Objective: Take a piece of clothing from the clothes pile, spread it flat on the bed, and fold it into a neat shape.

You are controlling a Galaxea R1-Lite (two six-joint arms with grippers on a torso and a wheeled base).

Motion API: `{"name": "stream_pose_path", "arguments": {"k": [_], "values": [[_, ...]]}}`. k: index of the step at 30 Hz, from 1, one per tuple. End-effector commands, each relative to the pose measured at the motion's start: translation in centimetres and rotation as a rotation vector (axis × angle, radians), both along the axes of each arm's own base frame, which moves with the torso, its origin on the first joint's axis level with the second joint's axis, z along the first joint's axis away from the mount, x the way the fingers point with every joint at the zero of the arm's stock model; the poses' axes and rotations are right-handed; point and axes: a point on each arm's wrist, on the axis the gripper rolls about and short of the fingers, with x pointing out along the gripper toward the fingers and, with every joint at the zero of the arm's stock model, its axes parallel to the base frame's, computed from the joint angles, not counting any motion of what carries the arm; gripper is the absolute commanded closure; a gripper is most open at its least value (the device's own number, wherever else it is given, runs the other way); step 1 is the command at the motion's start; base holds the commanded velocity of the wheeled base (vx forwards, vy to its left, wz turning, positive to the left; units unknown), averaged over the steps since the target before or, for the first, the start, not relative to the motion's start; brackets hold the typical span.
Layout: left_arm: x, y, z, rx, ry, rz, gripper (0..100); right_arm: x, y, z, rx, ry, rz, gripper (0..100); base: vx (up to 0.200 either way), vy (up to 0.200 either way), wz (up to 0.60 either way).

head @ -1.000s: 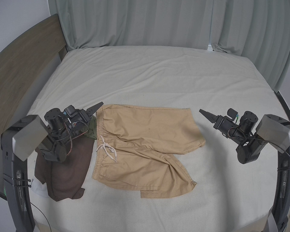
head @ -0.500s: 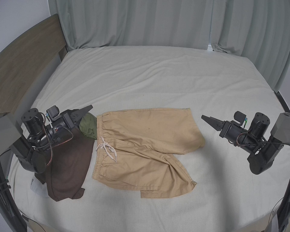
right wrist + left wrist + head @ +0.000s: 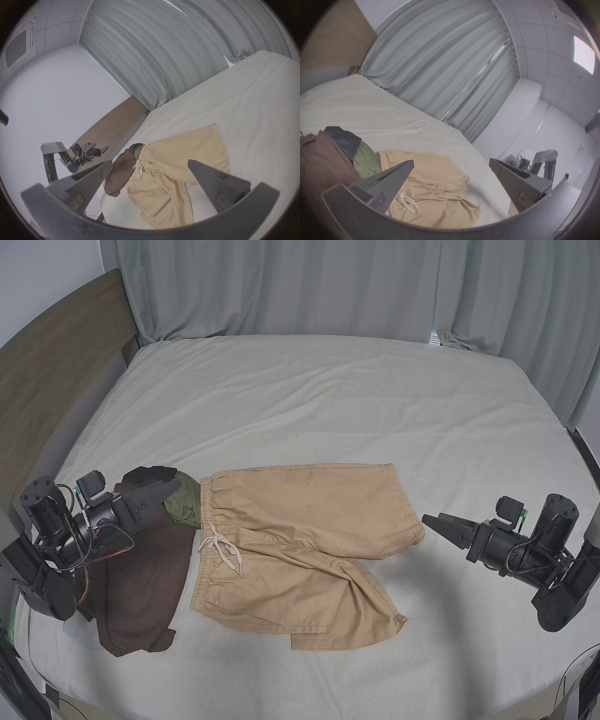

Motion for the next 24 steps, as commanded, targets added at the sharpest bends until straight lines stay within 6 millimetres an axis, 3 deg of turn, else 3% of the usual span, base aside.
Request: {"name": "stream_pose_path", "arguments": {"k": [1,19,24], "values": [[-0.9,0.2,-1.0,0.039,0.014,-0.008,0,-0.7,0.0,-1.0,-0.021,0.039,0.006,0,0.000,0.000,0.00],[-1.2,0.0,-2.8,0.099,0.034,-0.010,0,-1.1,-0.1,-4.0,-0.107,0.107,0.015,0,0.000,0.000,0.00],[-0.7,0.2,-4.1,0.219,-0.039,0.000,0,-1.7,-0.2,-4.8,-0.119,0.156,0.009,0,0.000,0.000,0.00]]}}
